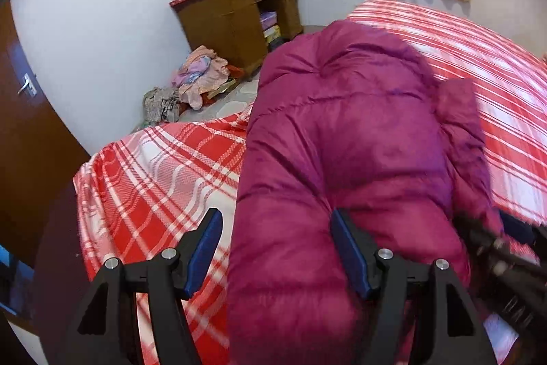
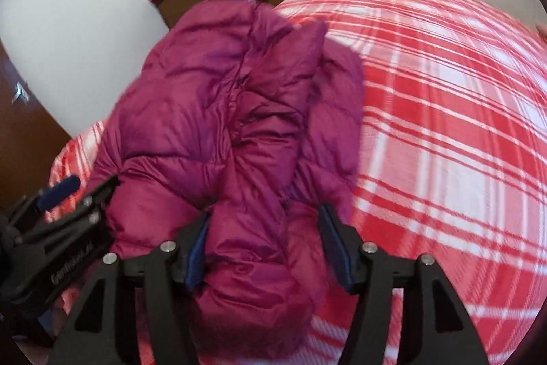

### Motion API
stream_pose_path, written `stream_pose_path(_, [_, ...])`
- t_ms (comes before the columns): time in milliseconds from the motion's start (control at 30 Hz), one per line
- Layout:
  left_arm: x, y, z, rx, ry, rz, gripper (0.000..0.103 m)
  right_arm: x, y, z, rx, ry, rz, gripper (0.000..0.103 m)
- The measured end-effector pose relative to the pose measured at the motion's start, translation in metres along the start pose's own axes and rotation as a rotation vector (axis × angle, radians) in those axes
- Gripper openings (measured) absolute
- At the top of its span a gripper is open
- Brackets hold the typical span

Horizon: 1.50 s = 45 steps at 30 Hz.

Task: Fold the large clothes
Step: 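Lower the bundle onto the plaid bed and press it flat with both grippers, then open both grippers and pull them back from the folded jacket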

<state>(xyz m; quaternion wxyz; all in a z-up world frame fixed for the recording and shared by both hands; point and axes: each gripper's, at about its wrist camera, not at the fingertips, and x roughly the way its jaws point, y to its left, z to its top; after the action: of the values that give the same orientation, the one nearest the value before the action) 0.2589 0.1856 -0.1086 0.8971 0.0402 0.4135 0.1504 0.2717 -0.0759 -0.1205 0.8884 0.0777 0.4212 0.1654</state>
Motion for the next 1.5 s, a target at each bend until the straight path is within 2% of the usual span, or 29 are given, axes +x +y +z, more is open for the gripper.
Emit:
stream_pose_path(67, [-0.015, -0.001, -0.009, 0.016, -0.009, 0.006, 0.067, -0.019, 0.002, -0.007, -0.012, -0.036, -0.015, 0.066])
stream_pose_path(133, [-0.031, 0.0, -0.022, 0.011, -0.023, 0.027, 0.067, -0.04, 0.002, -0.018, -0.015, -0.073, -0.028, 0.076])
stream_pose_path(200, [-0.04, -0.003, -0.033, -0.006, -0.023, 0.028, 0.067, -0.057, -0.001, -0.029, -0.007, -0.101, -0.041, 0.082])
stream_pose_path(367, [-0.065, -0.007, -0.063, 0.0, -0.019, 0.028, 0.067, -0.077, 0.002, -0.046, -0.044, -0.11, -0.075, 0.082])
stream_pose_path(433, [-0.074, -0.008, -0.072, 0.006, -0.007, -0.009, 0.067, -0.083, 0.001, -0.047, -0.038, -0.12, -0.074, 0.083])
stream_pose_path(467, [-0.078, -0.008, -0.078, 0.015, -0.006, -0.028, 0.067, -0.086, 0.001, -0.05, -0.029, -0.117, -0.074, 0.085])
stream_pose_path(533, [-0.083, -0.012, -0.088, 0.033, 0.005, -0.026, 0.067, -0.087, 0.002, -0.057, -0.024, -0.095, -0.082, 0.095])
stream_pose_path(600, [-0.085, -0.011, -0.095, 0.025, 0.022, -0.019, 0.067, -0.088, 0.005, -0.064, -0.03, -0.079, -0.087, 0.095])
stream_pose_path(767, [-0.088, 0.005, -0.109, -0.061, 0.071, -0.062, 0.067, -0.097, 0.016, -0.08, -0.065, -0.041, -0.107, 0.095])
stream_pose_path(867, [-0.09, 0.012, -0.114, -0.076, 0.085, -0.05, 0.067, -0.094, 0.028, -0.085, -0.137, 0.01, -0.168, 0.095])
stream_pose_path(967, [-0.099, 0.022, -0.121, -0.107, 0.094, -0.066, 0.067, -0.093, 0.033, -0.093, -0.141, 0.057, -0.167, 0.095])
stream_pose_path(1033, [-0.11, 0.03, -0.126, -0.112, 0.079, -0.065, 0.067, -0.095, 0.037, -0.098, -0.144, 0.081, -0.164, 0.095])
stream_pose_path(1133, [-0.13, 0.036, -0.129, -0.094, 0.022, -0.039, 0.067, -0.108, 0.043, -0.104, -0.151, 0.063, -0.144, 0.095])
stream_pose_path(1267, [-0.164, 0.038, -0.13, -0.065, -0.086, 0.019, 0.067, -0.132, 0.049, -0.103, -0.14, 0.005, -0.126, 0.1])
stream_pose_path(1367, [-0.18, 0.033, -0.127, -0.041, -0.123, 0.045, 0.067, -0.153, 0.051, -0.104, -0.133, -0.045, -0.116, 0.101])
stream_pose_path(1500, [-0.201, 0.025, -0.124, -0.032, -0.143, 0.019, 0.067, -0.175, 0.052, -0.102, -0.128, -0.112, -0.137, 0.101])
